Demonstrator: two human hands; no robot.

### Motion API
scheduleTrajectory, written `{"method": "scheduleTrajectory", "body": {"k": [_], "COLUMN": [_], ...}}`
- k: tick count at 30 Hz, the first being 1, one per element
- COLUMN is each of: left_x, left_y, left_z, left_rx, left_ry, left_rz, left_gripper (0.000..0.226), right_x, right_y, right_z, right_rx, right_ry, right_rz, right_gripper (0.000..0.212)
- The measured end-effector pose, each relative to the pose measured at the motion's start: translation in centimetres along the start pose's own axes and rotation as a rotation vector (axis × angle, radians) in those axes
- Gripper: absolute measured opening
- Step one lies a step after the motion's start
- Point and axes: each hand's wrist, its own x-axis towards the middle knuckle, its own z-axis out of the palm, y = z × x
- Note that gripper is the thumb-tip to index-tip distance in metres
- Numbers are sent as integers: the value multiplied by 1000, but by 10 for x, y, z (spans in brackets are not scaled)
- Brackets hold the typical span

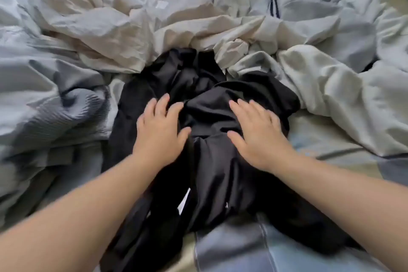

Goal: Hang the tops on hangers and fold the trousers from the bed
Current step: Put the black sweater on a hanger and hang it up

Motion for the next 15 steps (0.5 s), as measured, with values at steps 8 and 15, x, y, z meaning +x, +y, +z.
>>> {"method": "scheduleTrajectory", "body": {"k": [8, 15], "left_x": [126, 133], "left_y": [-13, -21], "left_z": [50, 43], "left_rx": [-17, -387], "left_ry": [161, 58], "left_rz": [-156, -251], "left_gripper": [94, 65], "right_x": [135, 156], "right_y": [23, 18], "right_z": [65, 53], "right_rx": [-11, 33], "right_ry": [139, 145], "right_rz": [155, 295], "right_gripper": [85, 29]}}
